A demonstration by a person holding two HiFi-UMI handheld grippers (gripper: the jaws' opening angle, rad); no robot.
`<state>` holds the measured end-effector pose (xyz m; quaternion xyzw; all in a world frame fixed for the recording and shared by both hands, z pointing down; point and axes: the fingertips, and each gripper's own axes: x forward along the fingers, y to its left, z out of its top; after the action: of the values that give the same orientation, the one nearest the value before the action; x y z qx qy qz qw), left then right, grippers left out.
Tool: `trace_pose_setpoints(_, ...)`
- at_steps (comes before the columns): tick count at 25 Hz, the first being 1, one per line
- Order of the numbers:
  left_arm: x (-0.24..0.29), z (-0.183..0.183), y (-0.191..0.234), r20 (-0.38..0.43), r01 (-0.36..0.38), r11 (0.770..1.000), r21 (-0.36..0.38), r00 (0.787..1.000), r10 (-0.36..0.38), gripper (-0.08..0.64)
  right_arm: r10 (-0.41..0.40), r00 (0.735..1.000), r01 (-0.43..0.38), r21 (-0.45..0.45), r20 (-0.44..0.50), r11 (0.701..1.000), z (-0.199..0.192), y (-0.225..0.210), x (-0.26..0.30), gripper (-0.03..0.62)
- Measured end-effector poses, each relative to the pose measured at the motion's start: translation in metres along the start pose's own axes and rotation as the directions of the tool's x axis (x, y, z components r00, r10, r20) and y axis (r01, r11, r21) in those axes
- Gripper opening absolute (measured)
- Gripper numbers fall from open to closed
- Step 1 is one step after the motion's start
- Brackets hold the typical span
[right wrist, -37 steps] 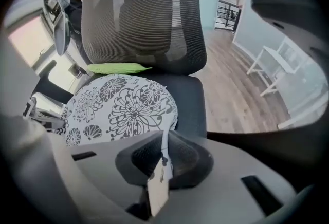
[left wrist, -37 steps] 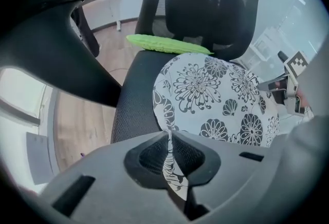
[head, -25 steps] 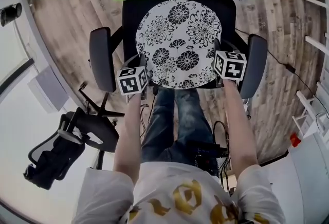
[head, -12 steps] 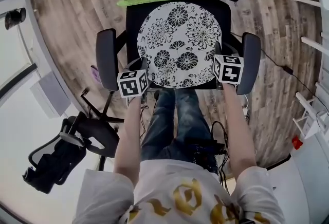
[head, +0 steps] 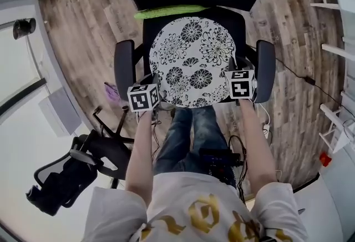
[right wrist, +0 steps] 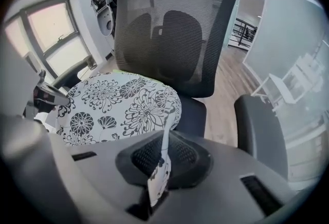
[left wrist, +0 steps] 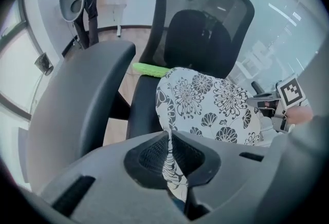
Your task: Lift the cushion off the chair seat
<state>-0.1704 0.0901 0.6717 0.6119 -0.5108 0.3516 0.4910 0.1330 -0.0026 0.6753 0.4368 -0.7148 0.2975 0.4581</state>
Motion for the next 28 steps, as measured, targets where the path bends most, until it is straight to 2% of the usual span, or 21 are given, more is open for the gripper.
trace_pose_setpoints(10, -0.053, 0.022, -0.009, 0.063, 0.045, 0.999, -0.016, 0.997, -0.044, 0.02, 0.008, 0.998, -0.012, 0.066, 0.055, 0.998, 0.019, 0.001, -0.058, 0.021)
trace_pose_setpoints(16, -0.09, 0.045, -0.013, 0.114, 0.056, 0.998, 0.016, 0.992, -0.058, 0.02, -0.003, 0.993, -0.001, 0.032, 0.117, 0.999, 0.039, 0.008, -0.097, 0.021)
trace_pose_setpoints(28, -0.153, 0.091, -0.017, 0.171, 0.071, 0.996, 0.06, 0.982, -0.08, 0.02, -0.047, 0.984, 0.028, 0.113, 0.171, 0.993, 0.053, 0.011, -0.162, 0.021)
